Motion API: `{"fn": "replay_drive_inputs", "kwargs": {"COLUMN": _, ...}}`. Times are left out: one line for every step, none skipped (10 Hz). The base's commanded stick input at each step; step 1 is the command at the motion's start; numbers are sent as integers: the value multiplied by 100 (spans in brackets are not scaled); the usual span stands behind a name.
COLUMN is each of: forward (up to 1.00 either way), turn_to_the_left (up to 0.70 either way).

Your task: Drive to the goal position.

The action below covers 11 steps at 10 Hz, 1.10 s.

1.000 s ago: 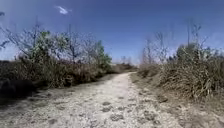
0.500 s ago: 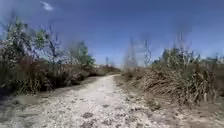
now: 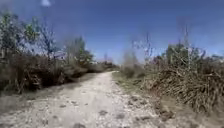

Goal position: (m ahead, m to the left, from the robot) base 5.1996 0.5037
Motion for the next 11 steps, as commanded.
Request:
{"fn": "replay_drive_inputs", "kwargs": {"forward": 70, "turn_to_the_left": 0}}
{"fn": "replay_drive_inputs", "kwargs": {"forward": 70, "turn_to_the_left": 20}}
{"fn": "replay_drive_inputs", "kwargs": {"forward": 70, "turn_to_the_left": 27}}
{"fn": "replay_drive_inputs", "kwargs": {"forward": 70, "turn_to_the_left": 10}}
{"fn": "replay_drive_inputs", "kwargs": {"forward": 70, "turn_to_the_left": 0}}
{"fn": "replay_drive_inputs", "kwargs": {"forward": 70, "turn_to_the_left": 0}}
{"fn": "replay_drive_inputs", "kwargs": {"forward": 70, "turn_to_the_left": 0}}
{"fn": "replay_drive_inputs", "kwargs": {"forward": 70, "turn_to_the_left": 0}}
{"fn": "replay_drive_inputs", "kwargs": {"forward": 70, "turn_to_the_left": 0}}
{"fn": "replay_drive_inputs", "kwargs": {"forward": 70, "turn_to_the_left": 0}}
{"fn": "replay_drive_inputs", "kwargs": {"forward": 70, "turn_to_the_left": 0}}
